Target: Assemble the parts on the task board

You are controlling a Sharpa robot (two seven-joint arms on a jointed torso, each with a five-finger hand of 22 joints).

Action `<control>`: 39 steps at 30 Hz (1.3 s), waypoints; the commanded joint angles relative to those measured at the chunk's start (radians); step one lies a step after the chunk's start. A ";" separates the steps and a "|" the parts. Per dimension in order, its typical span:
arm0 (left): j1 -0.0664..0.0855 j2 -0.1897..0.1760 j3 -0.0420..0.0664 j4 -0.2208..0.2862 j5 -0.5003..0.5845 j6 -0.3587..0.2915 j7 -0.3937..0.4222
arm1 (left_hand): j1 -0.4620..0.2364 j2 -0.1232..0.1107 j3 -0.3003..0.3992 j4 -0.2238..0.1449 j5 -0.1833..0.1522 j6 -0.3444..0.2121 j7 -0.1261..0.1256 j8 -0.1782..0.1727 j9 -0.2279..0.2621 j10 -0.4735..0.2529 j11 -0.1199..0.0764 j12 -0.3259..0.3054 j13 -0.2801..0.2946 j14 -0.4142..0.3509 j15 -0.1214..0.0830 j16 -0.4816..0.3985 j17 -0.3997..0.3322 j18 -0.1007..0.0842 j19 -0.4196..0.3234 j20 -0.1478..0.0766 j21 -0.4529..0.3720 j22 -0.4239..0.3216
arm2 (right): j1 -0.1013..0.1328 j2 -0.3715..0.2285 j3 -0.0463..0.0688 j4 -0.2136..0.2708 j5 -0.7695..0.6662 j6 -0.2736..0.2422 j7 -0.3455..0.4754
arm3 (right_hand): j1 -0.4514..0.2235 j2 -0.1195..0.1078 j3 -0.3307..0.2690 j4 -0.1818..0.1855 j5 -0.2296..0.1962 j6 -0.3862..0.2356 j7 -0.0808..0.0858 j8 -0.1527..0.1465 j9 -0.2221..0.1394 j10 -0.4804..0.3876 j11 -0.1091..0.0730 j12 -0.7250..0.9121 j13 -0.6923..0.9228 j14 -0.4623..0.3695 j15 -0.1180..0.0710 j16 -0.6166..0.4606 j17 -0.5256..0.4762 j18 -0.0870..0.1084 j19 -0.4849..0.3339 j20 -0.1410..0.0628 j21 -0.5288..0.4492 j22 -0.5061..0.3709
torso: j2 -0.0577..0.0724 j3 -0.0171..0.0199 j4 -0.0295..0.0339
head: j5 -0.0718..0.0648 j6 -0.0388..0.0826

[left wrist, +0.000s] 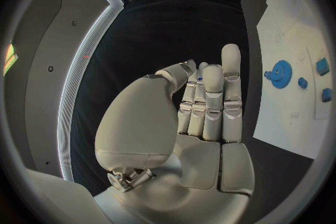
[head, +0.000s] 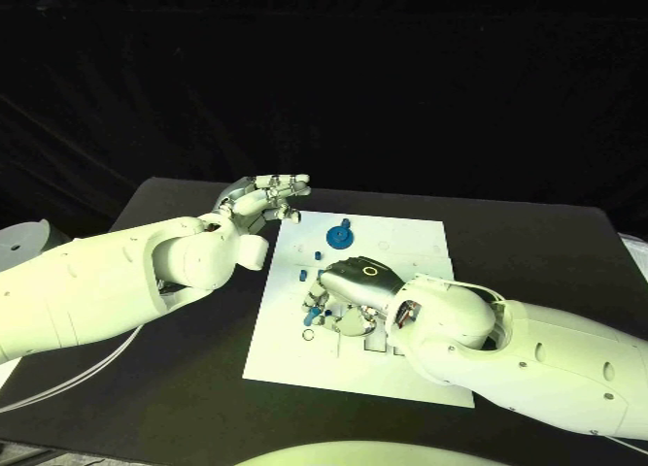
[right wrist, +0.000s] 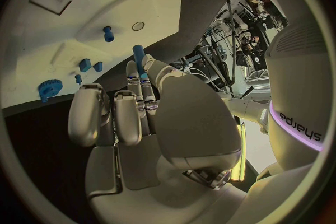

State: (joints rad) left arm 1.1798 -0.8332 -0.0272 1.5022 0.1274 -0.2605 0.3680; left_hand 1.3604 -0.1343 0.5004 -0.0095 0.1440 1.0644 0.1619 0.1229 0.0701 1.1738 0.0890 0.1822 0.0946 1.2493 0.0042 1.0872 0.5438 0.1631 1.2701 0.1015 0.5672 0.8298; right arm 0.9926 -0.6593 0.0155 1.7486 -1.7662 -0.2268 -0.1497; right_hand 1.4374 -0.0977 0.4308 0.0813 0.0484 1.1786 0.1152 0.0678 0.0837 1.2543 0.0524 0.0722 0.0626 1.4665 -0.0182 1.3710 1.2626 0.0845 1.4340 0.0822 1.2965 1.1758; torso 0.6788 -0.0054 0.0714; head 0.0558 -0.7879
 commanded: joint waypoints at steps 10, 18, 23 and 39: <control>0.001 0.002 0.001 0.003 0.002 0.020 0.005 | -0.002 0.005 -0.003 -0.004 0.003 -0.003 0.006 0.003 -0.002 -0.005 0.002 0.003 0.001 -0.009 0.000 -0.005 0.000 0.019 -0.006 0.000 -0.004 -0.001 | -0.017 0.029 -0.005 -0.049 -0.026 0.068 0.022 | 0.006 -0.003 0.006 0.000 0.004 0.002 0.008 0.002 0.001 0.002 0.006 -0.005 0.001 0.053 -0.007 0.007 0.001 -0.001 0.000 -0.004 0.004 0.000 | 0.000 0.0014 0.0000 | 0.007 -0.010; 0.001 0.002 0.001 0.003 0.002 0.020 0.004 | -0.003 0.005 -0.004 -0.005 0.003 -0.004 0.006 0.004 -0.002 -0.007 0.002 0.005 0.001 -0.010 0.001 -0.005 -0.003 0.019 -0.006 0.000 -0.004 -0.002 | -0.020 0.038 -0.007 -0.066 -0.034 0.081 0.017 | 0.006 -0.004 0.007 0.000 0.004 0.002 0.009 0.001 0.001 0.002 0.006 -0.006 0.001 0.053 -0.007 0.007 0.000 -0.001 0.000 -0.004 0.004 0.000 | -0.001 0.0008 -0.0007 | 0.006 -0.011; 0.001 0.002 0.001 0.002 0.002 0.019 0.004 | -0.003 0.005 -0.004 -0.005 0.003 -0.004 0.006 0.004 -0.002 -0.007 0.002 0.005 0.001 -0.010 0.001 -0.005 -0.003 0.019 -0.006 0.000 -0.004 -0.002 | -0.020 0.047 -0.010 -0.073 -0.034 0.085 0.018 | 0.006 -0.004 0.007 0.000 0.004 0.002 0.009 0.001 0.001 0.002 0.006 -0.006 0.001 0.053 -0.006 0.007 0.000 -0.001 0.000 -0.004 0.004 0.000 | 0.000 0.0016 -0.0004 | 0.007 -0.012; 0.001 0.000 0.001 0.003 0.002 0.019 0.003 | -0.003 0.005 -0.004 -0.005 0.003 -0.004 0.006 0.004 -0.002 -0.007 0.002 0.005 0.001 -0.010 0.001 -0.005 -0.003 0.019 -0.006 0.000 -0.004 -0.002 | -0.023 0.049 -0.015 -0.066 -0.046 0.100 0.012 | 0.006 -0.001 0.010 -0.002 0.004 0.004 0.009 0.002 0.002 0.004 0.006 -0.006 0.002 0.053 -0.006 0.007 0.000 -0.001 -0.001 -0.004 0.003 -0.001 | -0.001 0.0009 0.0004 | 0.009 -0.014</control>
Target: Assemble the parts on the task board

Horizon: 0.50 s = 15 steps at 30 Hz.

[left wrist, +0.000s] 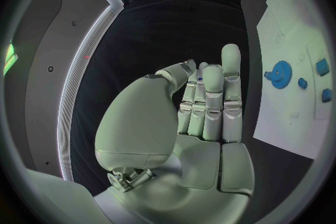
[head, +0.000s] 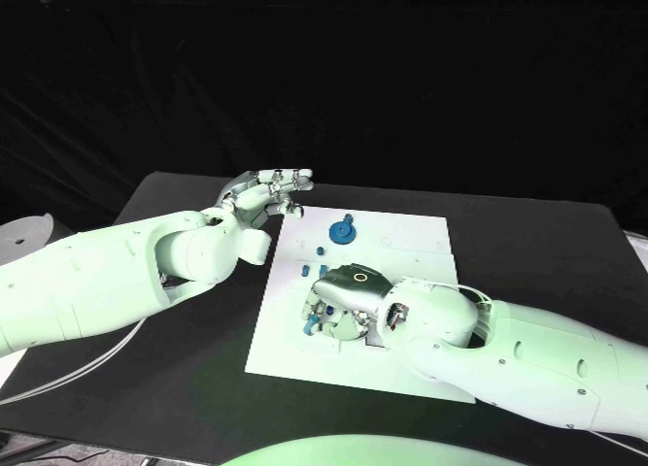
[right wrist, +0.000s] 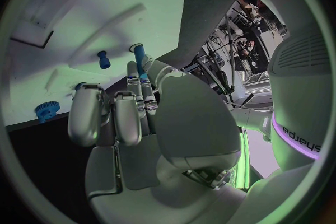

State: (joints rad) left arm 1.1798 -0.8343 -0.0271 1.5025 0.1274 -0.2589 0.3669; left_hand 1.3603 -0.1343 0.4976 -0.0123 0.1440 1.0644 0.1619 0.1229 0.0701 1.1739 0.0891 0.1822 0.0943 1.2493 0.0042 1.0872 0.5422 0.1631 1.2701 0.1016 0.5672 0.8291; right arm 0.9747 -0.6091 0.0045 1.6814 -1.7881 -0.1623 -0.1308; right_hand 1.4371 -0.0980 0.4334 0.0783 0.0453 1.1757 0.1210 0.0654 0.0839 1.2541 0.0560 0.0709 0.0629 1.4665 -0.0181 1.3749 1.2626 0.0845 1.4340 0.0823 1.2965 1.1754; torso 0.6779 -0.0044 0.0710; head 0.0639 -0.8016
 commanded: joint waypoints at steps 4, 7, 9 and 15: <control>0.001 0.000 0.001 0.002 0.002 0.017 0.004 | -0.003 0.005 -0.001 -0.002 0.003 -0.004 0.006 0.004 -0.002 -0.007 0.002 0.005 0.001 -0.010 0.000 -0.005 -0.001 0.019 -0.006 0.000 -0.004 -0.001 | -0.006 -0.005 -0.004 0.004 -0.041 0.033 -0.021 | 0.007 -0.001 0.007 0.001 0.007 0.007 0.003 0.004 0.001 0.004 0.003 -0.004 0.001 0.053 -0.006 0.003 0.000 -0.001 -0.001 -0.004 0.003 0.000 | 0.000 0.0000 -0.0001 | 0.001 0.000; 0.001 0.000 0.001 0.002 0.002 0.018 0.004 | -0.003 0.005 -0.001 -0.002 0.003 -0.004 0.006 0.004 -0.002 -0.007 0.002 0.005 0.001 -0.010 0.000 -0.005 -0.001 0.019 -0.006 0.000 -0.004 -0.001 | -0.006 -0.007 -0.004 0.005 -0.060 0.027 -0.039 | 0.006 -0.001 0.008 0.000 0.007 0.008 0.003 0.005 0.002 0.005 0.002 -0.004 0.002 0.053 -0.006 0.004 0.001 -0.001 0.000 -0.004 0.004 0.001 | 0.000 0.0000 0.0000 | 0.000 0.000; 0.001 0.000 0.001 0.002 0.002 0.018 0.004 | -0.003 0.005 -0.001 -0.002 0.003 -0.004 0.006 0.004 -0.002 -0.007 0.002 0.005 0.001 -0.010 0.000 -0.005 -0.001 0.019 -0.006 0.000 -0.004 -0.001 | -0.007 -0.009 -0.004 0.007 -0.071 0.023 -0.048 | 0.006 -0.001 0.008 0.000 0.007 0.008 0.003 0.005 0.002 0.005 0.002 -0.004 0.002 0.053 -0.006 0.004 0.001 -0.001 0.000 -0.004 0.004 0.001 | 0.000 0.0003 0.0003 | -0.001 0.001; 0.001 -0.001 0.001 0.002 0.002 0.019 0.003 | -0.003 0.005 -0.001 -0.002 0.003 -0.004 0.006 0.004 -0.002 -0.007 0.002 0.005 0.001 -0.010 0.000 -0.005 -0.001 0.019 -0.006 0.000 -0.004 -0.001 | -0.008 -0.010 -0.004 0.012 -0.092 0.017 -0.068 | 0.006 -0.001 0.009 -0.001 0.007 0.009 0.002 0.005 0.002 0.006 0.002 -0.004 0.002 0.054 -0.006 0.005 0.002 -0.001 0.000 -0.004 0.005 0.001 | 0.001 0.0003 0.0001 | -0.002 0.002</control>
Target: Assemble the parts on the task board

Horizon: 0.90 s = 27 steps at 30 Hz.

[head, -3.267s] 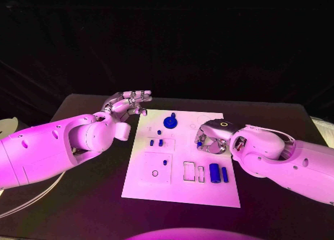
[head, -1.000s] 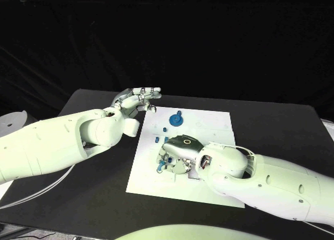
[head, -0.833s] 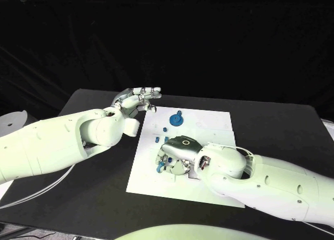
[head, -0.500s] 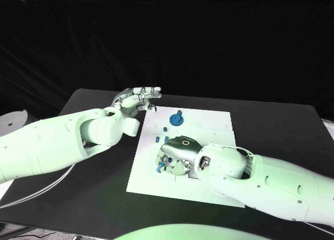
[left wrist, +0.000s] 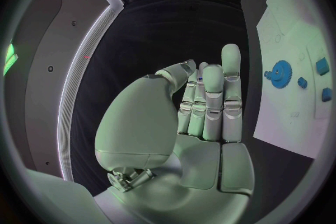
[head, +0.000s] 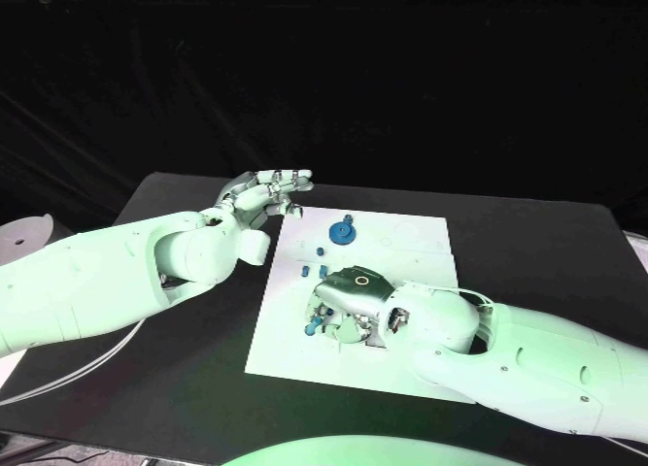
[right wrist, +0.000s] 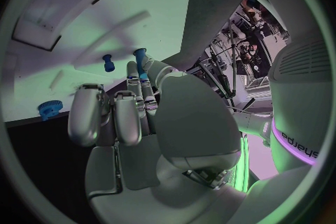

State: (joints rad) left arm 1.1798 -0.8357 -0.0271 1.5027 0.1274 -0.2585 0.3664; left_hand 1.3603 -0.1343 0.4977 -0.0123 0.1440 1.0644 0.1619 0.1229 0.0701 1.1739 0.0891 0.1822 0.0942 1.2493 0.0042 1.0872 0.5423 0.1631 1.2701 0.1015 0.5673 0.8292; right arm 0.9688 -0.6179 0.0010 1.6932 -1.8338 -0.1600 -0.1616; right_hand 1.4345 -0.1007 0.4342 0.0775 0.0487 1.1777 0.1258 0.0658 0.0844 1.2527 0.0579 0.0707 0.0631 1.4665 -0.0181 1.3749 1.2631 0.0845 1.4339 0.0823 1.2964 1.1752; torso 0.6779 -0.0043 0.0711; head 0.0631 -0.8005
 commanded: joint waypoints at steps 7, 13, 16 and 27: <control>0.001 0.001 0.001 0.002 0.002 0.019 0.003 | -0.003 0.005 -0.001 -0.002 0.003 -0.004 0.006 0.004 -0.002 -0.007 0.002 0.005 0.002 -0.010 0.000 -0.005 -0.001 0.019 -0.006 0.000 -0.004 -0.001 | -0.002 0.010 0.000 -0.001 -0.051 0.032 -0.042 | 0.002 -0.002 0.006 0.000 0.003 0.008 -0.003 0.005 0.002 0.009 0.001 -0.004 0.002 0.053 -0.006 0.004 0.001 -0.001 -0.001 -0.004 0.004 0.001 | 0.000 -0.0005 0.0000 | -0.003 0.002; 0.001 0.001 0.001 0.002 0.002 0.019 0.003 | -0.003 0.005 -0.001 -0.002 0.003 -0.004 0.006 0.004 -0.002 -0.007 0.002 0.005 0.002 -0.010 0.000 -0.005 -0.001 0.019 -0.006 0.000 -0.004 -0.001 | -0.002 0.026 -0.001 -0.007 -0.046 0.046 -0.047 | -0.031 -0.025 -0.005 0.011 0.002 -0.022 0.007 -0.006 -0.005 -0.021 0.011 -0.013 -0.002 0.052 0.001 0.002 -0.004 -0.001 -0.004 0.000 0.000 -0.004 | -0.001 -0.0010 -0.0001 | -0.003 0.002; 0.001 0.001 0.001 0.003 0.002 0.018 0.002 | -0.003 0.005 -0.001 -0.002 0.003 -0.004 0.006 0.004 -0.002 -0.007 0.002 0.005 0.002 -0.010 0.000 -0.005 -0.001 0.019 -0.006 0.000 -0.004 -0.001 | -0.002 0.033 -0.003 -0.012 -0.039 0.047 -0.045 | -0.069 -0.059 -0.034 0.026 0.003 -0.077 0.017 -0.007 -0.017 -0.087 0.026 -0.011 -0.003 0.049 0.015 -0.003 -0.014 0.000 -0.008 0.011 -0.008 -0.014 | -0.001 -0.0015 0.0007 | -0.004 0.002; 0.001 0.000 0.001 0.004 0.002 0.017 0.000 | -0.003 0.005 -0.001 -0.002 0.003 -0.004 0.006 0.004 -0.002 -0.007 0.002 0.005 0.002 -0.010 0.000 -0.005 -0.001 0.019 -0.006 0.000 -0.004 -0.001 | -0.002 0.040 -0.008 -0.020 -0.024 0.030 -0.033 | -0.079 -0.067 -0.103 0.027 0.004 -0.133 0.018 -0.005 -0.019 -0.162 0.034 -0.008 -0.001 0.046 0.022 -0.008 -0.026 0.004 -0.014 0.022 -0.017 -0.026 | 0.000 -0.0005 0.0002 | -0.003 0.000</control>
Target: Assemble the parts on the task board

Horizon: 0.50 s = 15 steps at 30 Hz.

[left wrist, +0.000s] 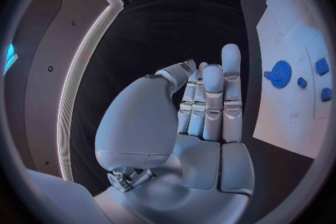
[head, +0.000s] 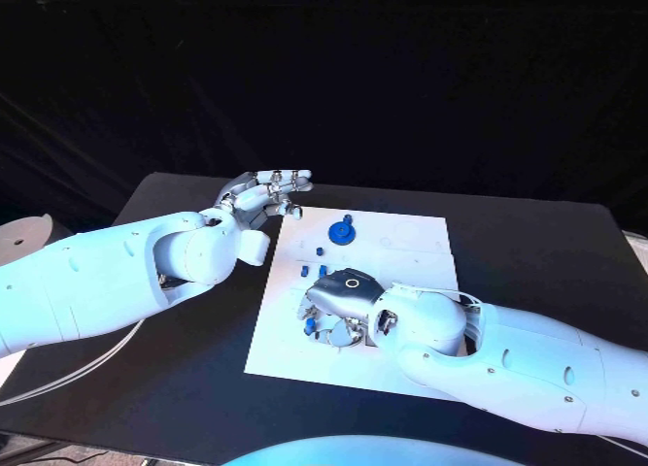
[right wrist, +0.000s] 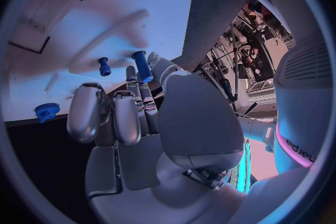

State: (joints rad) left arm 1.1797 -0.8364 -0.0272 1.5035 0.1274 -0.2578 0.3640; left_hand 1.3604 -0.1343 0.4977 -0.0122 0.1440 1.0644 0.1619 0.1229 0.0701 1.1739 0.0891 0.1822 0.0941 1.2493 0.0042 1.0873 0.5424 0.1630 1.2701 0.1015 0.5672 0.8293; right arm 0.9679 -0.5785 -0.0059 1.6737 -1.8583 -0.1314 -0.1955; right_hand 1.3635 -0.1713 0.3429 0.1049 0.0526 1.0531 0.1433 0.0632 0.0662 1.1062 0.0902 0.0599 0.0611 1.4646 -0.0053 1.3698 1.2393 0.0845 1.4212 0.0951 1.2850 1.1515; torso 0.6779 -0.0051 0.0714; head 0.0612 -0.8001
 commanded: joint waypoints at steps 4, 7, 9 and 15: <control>0.001 0.000 0.001 0.003 0.002 0.016 0.002 | -0.003 0.005 -0.001 -0.002 0.003 -0.004 0.006 0.004 -0.002 -0.007 0.002 0.005 0.002 -0.010 0.000 -0.005 -0.001 0.019 -0.006 0.000 -0.004 -0.001 | -0.001 -0.002 -0.001 0.000 -0.003 -0.036 -0.002 | -0.002 0.006 -0.068 0.005 0.000 -0.040 0.003 -0.001 -0.001 -0.087 0.014 0.003 0.001 0.046 0.018 -0.007 -0.010 0.006 -0.007 0.017 -0.014 -0.013 | 0.000 0.0008 -0.0006 | -0.002 0.000; 0.001 0.000 0.001 0.003 0.002 0.016 0.002 | -0.003 0.005 -0.001 -0.002 0.003 -0.004 0.006 0.004 -0.002 -0.007 0.002 0.005 0.002 -0.010 0.000 -0.005 -0.001 0.019 -0.006 0.000 -0.004 -0.001 | -0.001 -0.007 -0.001 0.003 -0.004 -0.084 0.001 | 0.010 0.010 -0.119 0.017 -0.001 -0.054 0.004 -0.001 0.000 -0.113 0.020 0.007 0.002 0.044 0.023 -0.009 -0.016 0.008 -0.011 0.021 -0.020 -0.021 | 0.000 0.0014 -0.0008 | -0.003 0.000; 0.001 0.000 0.001 0.002 0.002 0.016 0.001 | -0.001 0.008 -0.002 -0.005 0.004 -0.004 0.006 0.004 -0.001 -0.008 0.002 0.008 0.002 -0.011 0.000 -0.005 -0.005 0.019 -0.006 0.000 -0.005 -0.002 | -0.002 -0.016 -0.001 0.010 -0.002 -0.131 0.008 | 0.027 0.014 -0.154 0.028 0.001 -0.061 0.006 -0.001 0.000 -0.121 0.021 0.011 0.003 0.043 0.025 -0.012 -0.023 0.010 -0.014 0.021 -0.026 -0.028 | 0.000 0.0016 -0.0008 | -0.005 0.002; 0.001 -0.001 0.001 0.001 0.002 0.019 0.000 | -0.001 0.008 -0.002 -0.005 0.004 -0.004 0.006 0.004 -0.001 -0.008 0.002 0.008 0.002 -0.011 0.000 -0.005 -0.005 0.019 -0.006 0.000 -0.005 -0.002 | -0.002 -0.083 0.007 0.067 0.050 -0.227 0.039 | 0.052 0.008 -0.205 0.056 0.002 -0.069 0.009 -0.001 0.000 -0.123 0.021 0.017 0.004 0.039 0.025 -0.021 -0.039 0.013 -0.019 0.022 -0.036 -0.042 | -0.001 0.0007 -0.0028 | -0.018 0.008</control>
State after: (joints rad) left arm 1.1800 -0.8375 -0.0272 1.5030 0.1274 -0.2578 0.3612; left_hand 1.3603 -0.1343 0.4977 -0.0122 0.1440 1.0644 0.1618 0.1229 0.0700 1.1739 0.0891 0.1893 0.0951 1.2422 0.0038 1.0872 0.5378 0.1631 1.2701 0.1016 0.5673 0.8284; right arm 0.9660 -0.6486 -0.0016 1.7266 -1.8431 -0.2639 -0.1848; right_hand 1.4060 -0.1634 0.1444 0.1603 0.0525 0.9905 0.1544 0.0632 0.0663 0.9862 0.1127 0.0715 0.0631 1.4682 0.0127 1.3515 1.2021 0.0844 1.4071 0.1167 1.2529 1.1106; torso 0.6776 -0.0035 0.0709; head 0.0492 -0.7952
